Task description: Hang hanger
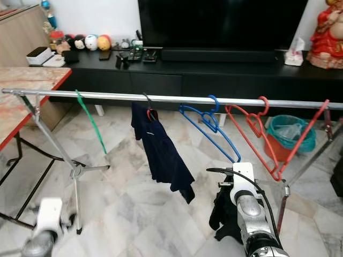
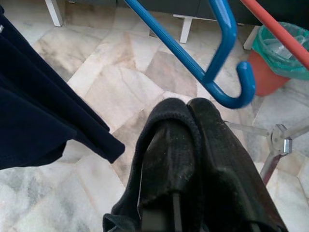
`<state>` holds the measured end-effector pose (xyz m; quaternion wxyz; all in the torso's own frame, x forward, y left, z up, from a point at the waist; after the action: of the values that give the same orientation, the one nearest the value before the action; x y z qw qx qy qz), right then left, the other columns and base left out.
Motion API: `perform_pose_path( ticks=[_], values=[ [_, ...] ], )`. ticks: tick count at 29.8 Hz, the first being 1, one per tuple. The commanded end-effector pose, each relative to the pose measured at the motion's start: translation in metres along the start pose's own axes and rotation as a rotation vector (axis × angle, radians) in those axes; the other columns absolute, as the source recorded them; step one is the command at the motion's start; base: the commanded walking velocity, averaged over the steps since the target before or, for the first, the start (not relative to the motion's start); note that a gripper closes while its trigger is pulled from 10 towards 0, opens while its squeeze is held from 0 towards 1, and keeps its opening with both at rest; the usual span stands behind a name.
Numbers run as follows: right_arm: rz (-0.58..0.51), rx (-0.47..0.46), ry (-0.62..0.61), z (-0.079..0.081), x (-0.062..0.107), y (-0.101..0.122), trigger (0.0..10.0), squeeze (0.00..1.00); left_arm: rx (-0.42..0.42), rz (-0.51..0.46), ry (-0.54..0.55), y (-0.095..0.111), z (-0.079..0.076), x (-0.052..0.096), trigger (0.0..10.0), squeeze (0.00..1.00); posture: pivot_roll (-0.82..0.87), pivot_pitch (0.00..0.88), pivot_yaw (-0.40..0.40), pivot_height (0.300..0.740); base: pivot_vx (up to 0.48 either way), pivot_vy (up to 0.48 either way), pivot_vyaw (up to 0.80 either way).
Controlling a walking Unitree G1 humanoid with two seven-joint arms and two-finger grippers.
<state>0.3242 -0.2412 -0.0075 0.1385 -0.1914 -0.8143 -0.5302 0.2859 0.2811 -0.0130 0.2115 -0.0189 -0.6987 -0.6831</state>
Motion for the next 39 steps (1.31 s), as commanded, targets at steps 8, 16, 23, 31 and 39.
perform_pose_path(
  ticks=[8,16,23,31,39],
  values=[
    [-0.054,0.042,0.043,0.007,-0.002,0.012,10.0,0.00,0.052,-0.242,-0.033,0.050,-0.020,-0.003,10.0,0.00,0.02,0.000,-0.004,0.740,0.000,0.000,0.17],
    [-0.058,0.045,0.053,0.008,-0.003,0.015,10.0,0.00,0.058,-0.294,-0.086,0.067,-0.043,-0.008,10.0,0.00,0.02,0.000,-0.007,0.740,0.000,0.000,0.78],
    [-0.046,0.029,0.049,0.005,-0.002,0.011,10.0,0.00,0.055,-0.315,-0.102,0.075,-0.048,-0.007,10.0,0.00,0.01,0.000,-0.006,0.740,0.147,0.000,0.25],
    [-0.057,0.061,0.067,0.008,-0.003,0.014,10.0,0.00,0.065,-0.331,-0.117,0.081,-0.053,-0.008,10.0,0.00,0.02,0.000,-0.011,0.740,0.379,0.000,0.17],
    [-0.068,0.029,0.065,0.008,-0.004,0.018,10.0,0.00,0.068,-0.340,-0.134,0.084,-0.056,-0.008,10.0,0.00,0.02,0.000,-0.016,0.740,0.399,0.000,0.30]
  ],
)
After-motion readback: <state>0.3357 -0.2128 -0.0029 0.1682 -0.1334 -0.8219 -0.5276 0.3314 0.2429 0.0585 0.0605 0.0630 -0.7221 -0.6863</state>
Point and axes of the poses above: a point about 5 cm out from each wrist's last joint towards the gripper, its own x axis pointing back from the gripper into the wrist, its own y axis along the axis of the wrist's last joint, z = x × y, the point moved 4 cm from there along -x, pointing out of the wrist towards the gripper, and after that the axes turned 15 degrees about x, right-handed, at the moved point
